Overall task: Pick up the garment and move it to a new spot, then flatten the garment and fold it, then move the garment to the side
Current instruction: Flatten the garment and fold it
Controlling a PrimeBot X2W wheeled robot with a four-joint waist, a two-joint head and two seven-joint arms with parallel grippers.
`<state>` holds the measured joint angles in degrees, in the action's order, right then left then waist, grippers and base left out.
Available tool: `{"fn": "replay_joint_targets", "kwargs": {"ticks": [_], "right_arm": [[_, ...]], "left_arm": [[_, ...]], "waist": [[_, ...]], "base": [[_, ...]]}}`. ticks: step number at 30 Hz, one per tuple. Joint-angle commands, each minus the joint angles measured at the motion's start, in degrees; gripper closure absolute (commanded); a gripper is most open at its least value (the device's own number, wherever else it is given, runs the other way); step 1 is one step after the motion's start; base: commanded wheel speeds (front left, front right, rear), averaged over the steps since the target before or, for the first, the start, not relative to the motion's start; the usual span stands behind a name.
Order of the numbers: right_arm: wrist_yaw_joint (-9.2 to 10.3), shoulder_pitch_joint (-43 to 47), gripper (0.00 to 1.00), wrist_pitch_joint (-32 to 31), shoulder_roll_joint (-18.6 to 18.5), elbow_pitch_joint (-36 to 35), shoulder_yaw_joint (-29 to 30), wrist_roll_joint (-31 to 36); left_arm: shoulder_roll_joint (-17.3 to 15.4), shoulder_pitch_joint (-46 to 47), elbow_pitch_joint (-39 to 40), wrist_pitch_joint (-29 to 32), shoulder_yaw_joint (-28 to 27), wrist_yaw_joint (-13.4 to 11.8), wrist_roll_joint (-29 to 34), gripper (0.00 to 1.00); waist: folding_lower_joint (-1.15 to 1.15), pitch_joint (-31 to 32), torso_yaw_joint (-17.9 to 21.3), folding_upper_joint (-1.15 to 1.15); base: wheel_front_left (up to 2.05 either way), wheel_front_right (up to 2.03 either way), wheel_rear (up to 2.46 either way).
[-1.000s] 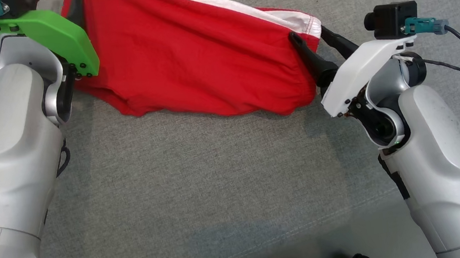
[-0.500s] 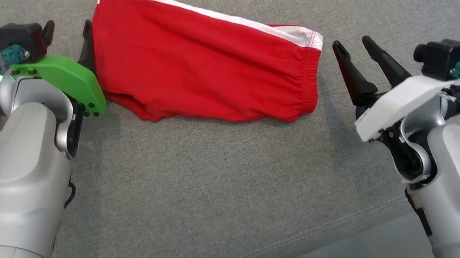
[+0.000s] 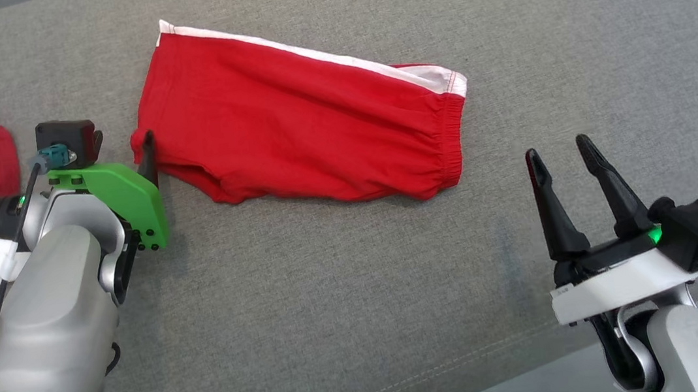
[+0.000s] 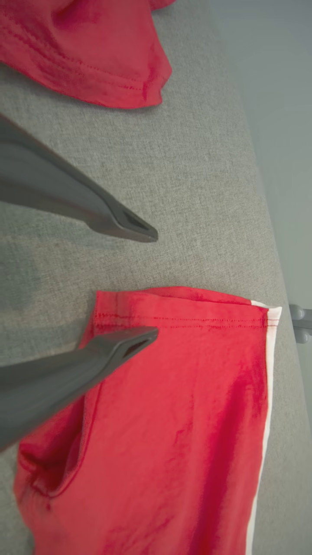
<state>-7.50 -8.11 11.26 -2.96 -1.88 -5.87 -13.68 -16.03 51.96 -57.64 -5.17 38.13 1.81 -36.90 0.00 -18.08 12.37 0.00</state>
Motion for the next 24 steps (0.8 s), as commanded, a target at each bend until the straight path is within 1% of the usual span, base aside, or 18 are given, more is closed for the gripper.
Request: {"fn": "replay_joint_targets", "kwargs": {"ticks": [1,6,11,19,24], "right_arm": [[0.01,0.9,0.00,0.5,-0.1,-0.4,0.4,-0.2],[0.01,3.7,0.00,1.4,0.0,-1.7,-0.4,0.1],[0.01,5.9,0.00,1.9,0.1,-3.4,-0.7,0.4],[0.02,7.3,0.00,2.2,0.0,-3.9,0.0,1.6],[0.02,6.7,0.00,2.3,0.1,-3.2,-0.3,1.3]], "left_arm": [[-0.4,-0.8,-0.2,0.1,0.1,0.0,-0.4,0.00],[-1.5,-0.8,-1.8,1.6,0.9,-0.8,0.3,0.00],[-1.7,-0.1,-2.9,3.2,0.9,-0.4,-0.4,0.00],[-0.7,-0.1,-3.5,3.7,0.8,0.2,-1.5,0.00],[-1.0,0.7,-3.2,2.4,0.8,-0.6,-1.3,0.00]], "waist": [[0.00,0.3,0.6,0.00],[0.00,-0.3,1.8,0.00],[0.00,-1.8,2.5,0.00],[0.00,-3.3,3.3,0.00],[0.00,-2.8,2.9,0.00]], "base": [[0.00,0.00,0.00],[0.00,0.00,0.00],[0.00,0.00,0.00],[0.00,0.00,0.00],[0.00,0.00,0.00]]}}
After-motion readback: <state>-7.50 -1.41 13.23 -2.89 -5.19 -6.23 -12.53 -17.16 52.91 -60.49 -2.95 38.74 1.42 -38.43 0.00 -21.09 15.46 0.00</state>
